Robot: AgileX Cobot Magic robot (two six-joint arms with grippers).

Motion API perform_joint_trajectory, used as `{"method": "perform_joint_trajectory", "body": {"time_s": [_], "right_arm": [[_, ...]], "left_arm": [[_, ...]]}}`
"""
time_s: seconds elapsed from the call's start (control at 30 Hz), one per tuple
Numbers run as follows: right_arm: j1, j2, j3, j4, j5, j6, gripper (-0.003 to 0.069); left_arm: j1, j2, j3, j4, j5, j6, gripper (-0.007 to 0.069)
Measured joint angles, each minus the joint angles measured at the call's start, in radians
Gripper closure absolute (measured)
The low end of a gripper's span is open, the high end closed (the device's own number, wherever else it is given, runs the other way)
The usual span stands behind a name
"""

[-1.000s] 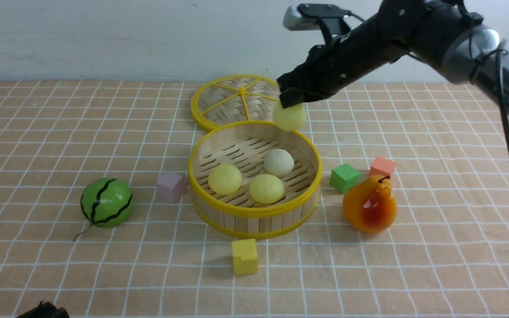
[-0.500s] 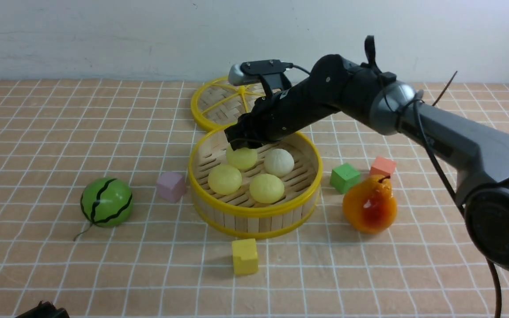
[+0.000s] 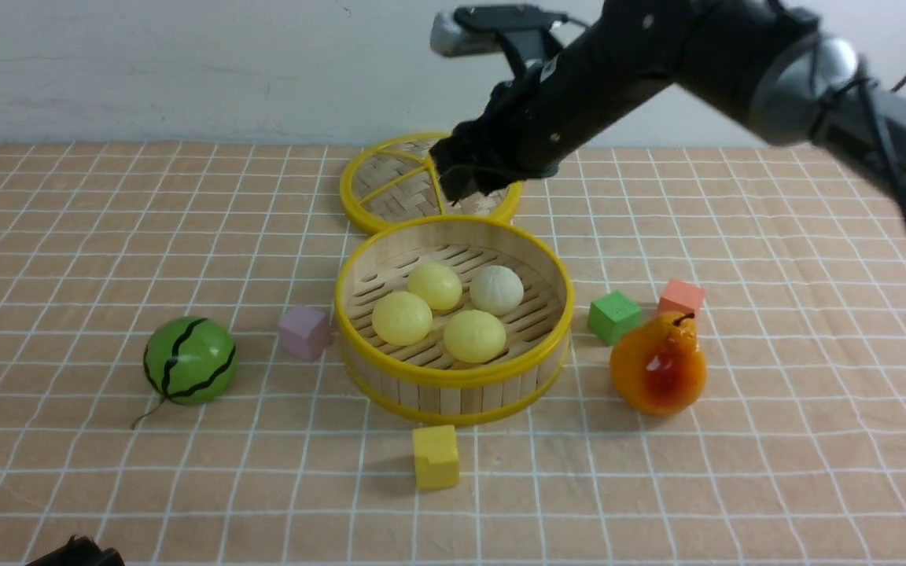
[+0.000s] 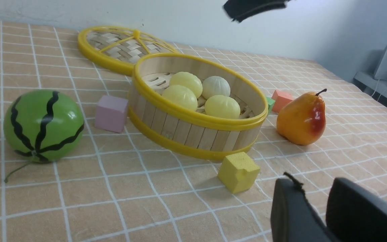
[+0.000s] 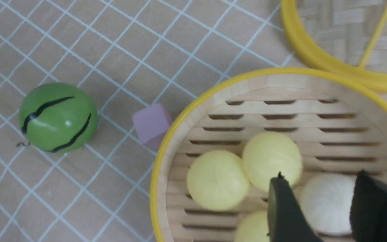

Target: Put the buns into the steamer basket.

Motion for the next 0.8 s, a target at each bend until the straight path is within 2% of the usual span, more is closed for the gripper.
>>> {"method": "perform_joint_trajectory", "body": {"time_s": [0.17, 0.3, 0.63, 0.8], "right_arm": [[0.0, -0.155, 0.0, -0.12, 0.219, 0.132, 0.0522], [0.0, -0.329, 0.1, -0.174, 0.257, 0.2, 0.0608], [0.035, -0.889, 0.67, -0.195, 0.276, 0.256, 0.0628], [0.035, -1.133, 0.85, -0.166, 0.277, 0.26, 0.0627]], "left_arm": [[0.0, 0.0, 0.0, 0.0, 0.0, 0.0, 0.0456], [0.0, 0.0, 0.0, 0.0, 0.0, 0.0, 0.0449], [0.0, 0.0, 0.0, 0.0, 0.0, 0.0, 0.044], [0.0, 0.0, 0.0, 0.0, 0.0, 0.0, 0.0433]]}}
